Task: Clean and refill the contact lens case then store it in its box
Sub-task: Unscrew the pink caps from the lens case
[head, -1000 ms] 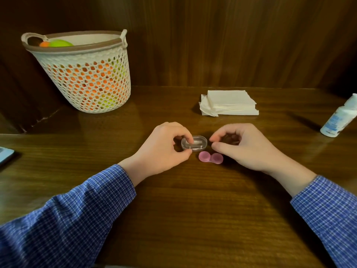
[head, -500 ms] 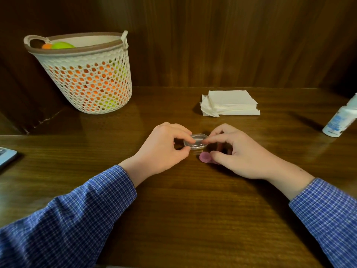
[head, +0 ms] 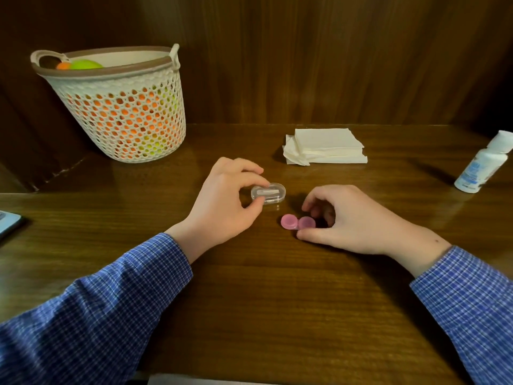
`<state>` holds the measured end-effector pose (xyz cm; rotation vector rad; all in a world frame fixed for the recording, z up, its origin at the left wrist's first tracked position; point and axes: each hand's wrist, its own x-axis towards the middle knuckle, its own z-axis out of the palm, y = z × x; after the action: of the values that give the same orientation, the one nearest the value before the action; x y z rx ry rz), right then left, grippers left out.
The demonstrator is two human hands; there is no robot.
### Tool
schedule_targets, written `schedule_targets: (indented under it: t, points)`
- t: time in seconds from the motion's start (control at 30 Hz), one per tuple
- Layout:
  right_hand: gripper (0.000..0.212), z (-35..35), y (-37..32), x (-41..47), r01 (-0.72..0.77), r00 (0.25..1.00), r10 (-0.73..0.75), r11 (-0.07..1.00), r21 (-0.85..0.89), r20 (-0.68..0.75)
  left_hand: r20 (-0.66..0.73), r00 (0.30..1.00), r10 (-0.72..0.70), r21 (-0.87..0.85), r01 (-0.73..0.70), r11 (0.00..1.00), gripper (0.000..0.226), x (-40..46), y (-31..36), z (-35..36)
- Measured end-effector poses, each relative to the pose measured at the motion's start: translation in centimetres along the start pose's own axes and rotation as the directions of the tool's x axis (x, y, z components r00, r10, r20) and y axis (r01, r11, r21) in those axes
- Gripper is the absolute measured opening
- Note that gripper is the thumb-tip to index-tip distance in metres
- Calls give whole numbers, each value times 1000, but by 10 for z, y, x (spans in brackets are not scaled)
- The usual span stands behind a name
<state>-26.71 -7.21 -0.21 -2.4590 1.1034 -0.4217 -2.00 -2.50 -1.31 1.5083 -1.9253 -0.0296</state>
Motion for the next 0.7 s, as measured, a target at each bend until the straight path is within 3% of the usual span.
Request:
schedule_targets:
  t: [0.07, 0.13, 0.2, 0.33, 0.7]
  points:
    - [39, 3, 1, -1, -16, 1000, 16, 1000, -17, -11, -4, 997, 78, -109, -78, 991, 23, -4, 8, 0]
    - [38, 5, 2, -3, -24, 999, 24, 1000, -1, -23, 116, 984, 136, -189, -112, 975, 23, -7, 16, 2]
    - [38, 6, 1, -4, -26, 999, 26, 1000, 1, -33, 215, 966, 142, -217, -94, 972, 22, -9, 20, 5]
    - [36, 11, 0, -2, -32, 999, 32, 999, -7, -41, 285, 946, 152, -269, -73, 960, 18, -4, 19, 5]
    - [20, 12, 0, 3, 43, 999, -47, 990, 137, 26, 296, 939, 177, -320, -77, 944, 12, -5, 16, 4]
